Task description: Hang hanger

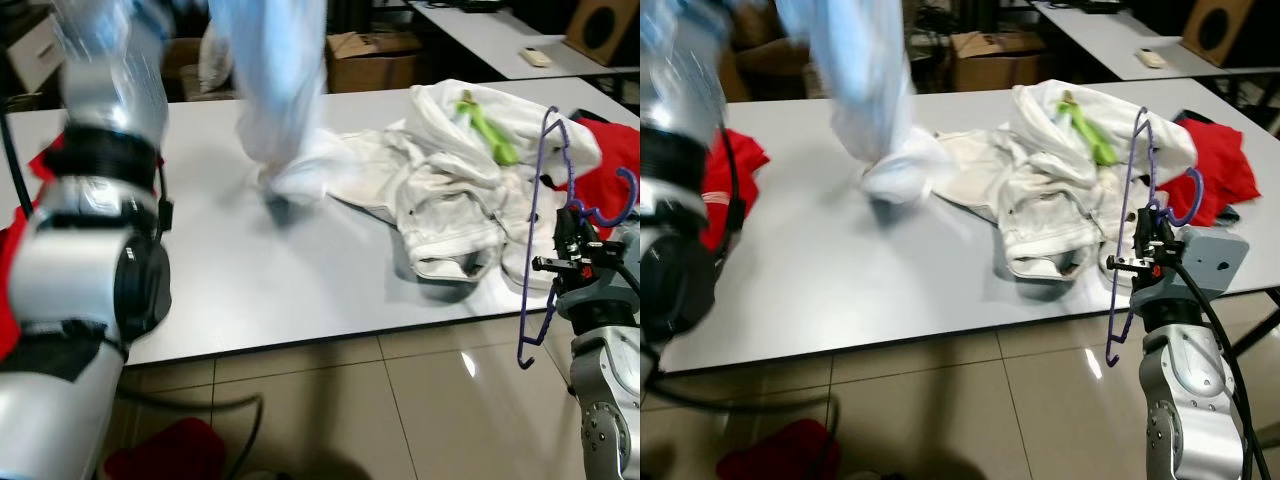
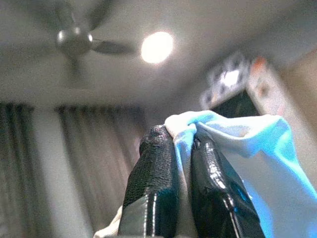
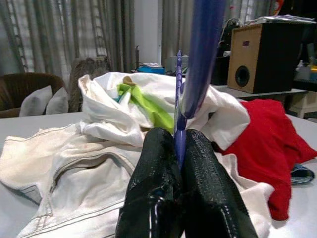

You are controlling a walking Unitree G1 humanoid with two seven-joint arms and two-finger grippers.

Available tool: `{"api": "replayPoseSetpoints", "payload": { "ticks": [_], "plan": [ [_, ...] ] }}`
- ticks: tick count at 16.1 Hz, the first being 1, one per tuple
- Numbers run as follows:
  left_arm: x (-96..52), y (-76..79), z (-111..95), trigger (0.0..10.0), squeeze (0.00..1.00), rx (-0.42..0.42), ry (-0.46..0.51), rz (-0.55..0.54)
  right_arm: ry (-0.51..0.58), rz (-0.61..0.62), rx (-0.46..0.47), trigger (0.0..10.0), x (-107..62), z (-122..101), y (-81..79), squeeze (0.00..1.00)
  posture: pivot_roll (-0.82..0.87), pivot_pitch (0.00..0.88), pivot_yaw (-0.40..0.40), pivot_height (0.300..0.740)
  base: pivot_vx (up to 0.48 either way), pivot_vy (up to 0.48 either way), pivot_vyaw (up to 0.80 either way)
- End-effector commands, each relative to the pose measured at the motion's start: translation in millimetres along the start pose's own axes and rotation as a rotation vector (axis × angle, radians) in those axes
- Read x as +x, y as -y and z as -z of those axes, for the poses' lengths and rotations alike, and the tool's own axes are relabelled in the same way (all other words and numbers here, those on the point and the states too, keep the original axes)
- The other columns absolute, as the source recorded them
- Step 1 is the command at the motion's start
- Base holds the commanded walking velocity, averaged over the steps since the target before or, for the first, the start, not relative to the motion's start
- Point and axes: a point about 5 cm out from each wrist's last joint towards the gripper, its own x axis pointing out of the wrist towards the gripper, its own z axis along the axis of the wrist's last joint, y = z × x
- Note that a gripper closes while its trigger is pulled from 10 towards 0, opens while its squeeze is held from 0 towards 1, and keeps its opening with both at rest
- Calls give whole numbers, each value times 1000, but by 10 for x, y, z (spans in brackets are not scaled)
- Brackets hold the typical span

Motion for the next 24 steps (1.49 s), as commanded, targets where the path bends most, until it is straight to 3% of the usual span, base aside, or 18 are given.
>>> {"api": "replayPoseSetpoints", "payload": {
  "ticks": [1, 2, 5, 9, 12, 13, 14, 15, 16, 17, 20, 21, 22, 24],
  "plan": [
    [23, -111, -150, 0, 0, -80, 77, -25, 14, 10, -1, 10000, -7, -15, 5, 0, -250, 0, 59, 740, 0, 0, 0],
    [-3, -143, -120, 0, 0, -85, 59, -45, 14, 12, 0, 10000, -12, -11, 6, 0, -252, 0, 62, 740, 0, 0, 0],
    [-324, -192, 367, 0, 0, -11, -259, -159, 10, 16, 2, 10000, -29, 7, -1, 0, -251, 0, 65, 740, 0, 0, 0],
    [-1100, -98, 1101, 0, 0, 162, -793, -314, -3, 12, 1, 10000, -29, 31, -7, 0, -249, 0, 60, 740, 0, 0, 0],
    [-1319, -109, 1231, 0, 0, 237, -945, -424, -9, 10, 0, 10000, -24, 42, -13, 0, -250, 0, 60, 740, 0, 0, 0],
    [-1438, -54, 1324, 0, 0, 292, -1028, -430, -12, 8, 0, 10000, -17, 47, -19, 0, -253, 0, 61, 740, 0, 0, 0],
    [-1527, 92, 1459, 667, 0, 272, -1101, -361, -15, 2, 2, 10000, -15, 53, -32, 0, -253, 0, 63, 740, 0, 0, 0],
    [-1568, 235, 1562, 5765, 0, 248, -1148, -269, -19, -5, 3, 10000, -20, 61, -47, 0, -253, 0, 63, 740, 0, 0, 0],
    [-1591, 313, 1612, 10000, 0, 213, -1167, -220, -20, -8, 5, 10000, -24, 64, -54, 0, -254, 0, 64, 740, 0, 0, 0],
    [-1617, 402, 1665, 10000, 969, 202, -1188, -159, -22, -11, 6, 10000, -29, 70, -63, 0, -255, 0, 66, 740, 0, 0, 0],
    [-1701, 446, 1709, 10000, 1000, 273, -1262, -92, -28, -16, 9, 10000, -36, 83, -84, 0, -258, 0, 70, 740, 0, 0, 0],
    [-1788, 398, 1696, 10000, 1000, 368, -1336, -34, -31, -20, 11, 10000, -35, 89, -92, 0, -256, 0, 71, 740, 0, 0, 0],
    [-1922, 359, 1681, 10000, 1000, 390, -1436, 46, -38, -35, 18, 10000, -40, 99, -113, 0, -252, 0, 71, 740, 0, 0, 0],
    [-2034, 324, 1640, 10000, 1000, 245, -1486, 68, -45, -56, 20, 10000, -55, 110, -145, 0, -249, 0, 70, 740, 0, 0, 0]
  ]
}}
